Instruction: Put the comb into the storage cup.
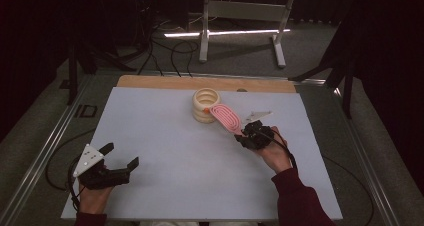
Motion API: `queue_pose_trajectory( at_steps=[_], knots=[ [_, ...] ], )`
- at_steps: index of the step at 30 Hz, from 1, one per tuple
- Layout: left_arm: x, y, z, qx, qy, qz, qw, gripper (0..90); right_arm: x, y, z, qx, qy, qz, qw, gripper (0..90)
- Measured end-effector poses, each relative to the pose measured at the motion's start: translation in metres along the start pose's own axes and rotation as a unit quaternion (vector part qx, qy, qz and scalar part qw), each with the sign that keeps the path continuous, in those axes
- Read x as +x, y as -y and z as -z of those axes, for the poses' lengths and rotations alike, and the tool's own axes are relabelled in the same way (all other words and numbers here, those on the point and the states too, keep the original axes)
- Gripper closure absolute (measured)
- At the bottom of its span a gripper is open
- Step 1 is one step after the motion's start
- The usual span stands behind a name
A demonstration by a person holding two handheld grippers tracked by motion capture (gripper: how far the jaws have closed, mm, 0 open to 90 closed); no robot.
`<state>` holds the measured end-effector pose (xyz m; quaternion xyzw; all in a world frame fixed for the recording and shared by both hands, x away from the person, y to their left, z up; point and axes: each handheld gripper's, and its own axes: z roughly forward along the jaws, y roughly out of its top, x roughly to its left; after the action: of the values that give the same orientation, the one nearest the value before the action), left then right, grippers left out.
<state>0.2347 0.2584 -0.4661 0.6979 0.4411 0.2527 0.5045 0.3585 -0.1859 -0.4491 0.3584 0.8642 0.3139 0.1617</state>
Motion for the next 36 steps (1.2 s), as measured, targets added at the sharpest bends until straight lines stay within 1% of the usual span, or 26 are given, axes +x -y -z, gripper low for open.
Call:
queue_pose_trajectory(
  at_steps=[5,10,17,19,24,29,31,36],
  knots=[
    [-0.002,-0.001,-0.001,0.001,0.001,-0.001,1.0,0.3,0.002,-0.001,0.001,-0.008,-0.002,0.0,1.0,69.8],
    [-0.006,-0.006,-0.004,0.014,0.001,-0.012,0.9998,0.3,0.004,-0.003,0.001,-0.021,-0.002,0.0,0.9998,69.9],
    [-0.009,-0.013,-0.006,0.013,0.003,-0.019,0.9997,0.3,0.006,-0.006,0.005,-0.032,0.001,0.004,0.9995,69.9],
    [-0.009,-0.015,-0.006,0.017,0.0,-0.02,0.9997,0.3,0.006,-0.008,0.006,-0.036,0.002,0.004,0.9993,69.9],
    [-0.011,-0.017,-0.009,0.025,-0.004,-0.018,0.9995,0.3,0.009,-0.011,0.006,-0.049,0.004,0.005,0.9988,69.9],
    [-0.012,-0.02,-0.009,0.024,-0.002,-0.017,0.9996,0.3,0.014,-0.014,0.004,-0.057,-0.002,0.007,0.9984,69.9],
    [-0.013,-0.022,-0.01,0.023,0.0,-0.012,0.9997,0.3,0.015,-0.016,0.004,-0.059,-0.005,0.01,0.9982,69.9],
    [-0.014,-0.026,-0.012,0.022,0.003,-0.014,0.9996,0.3,0.018,-0.02,0.005,-0.065,-0.011,0.008,0.9978,69.9]
  ],
)
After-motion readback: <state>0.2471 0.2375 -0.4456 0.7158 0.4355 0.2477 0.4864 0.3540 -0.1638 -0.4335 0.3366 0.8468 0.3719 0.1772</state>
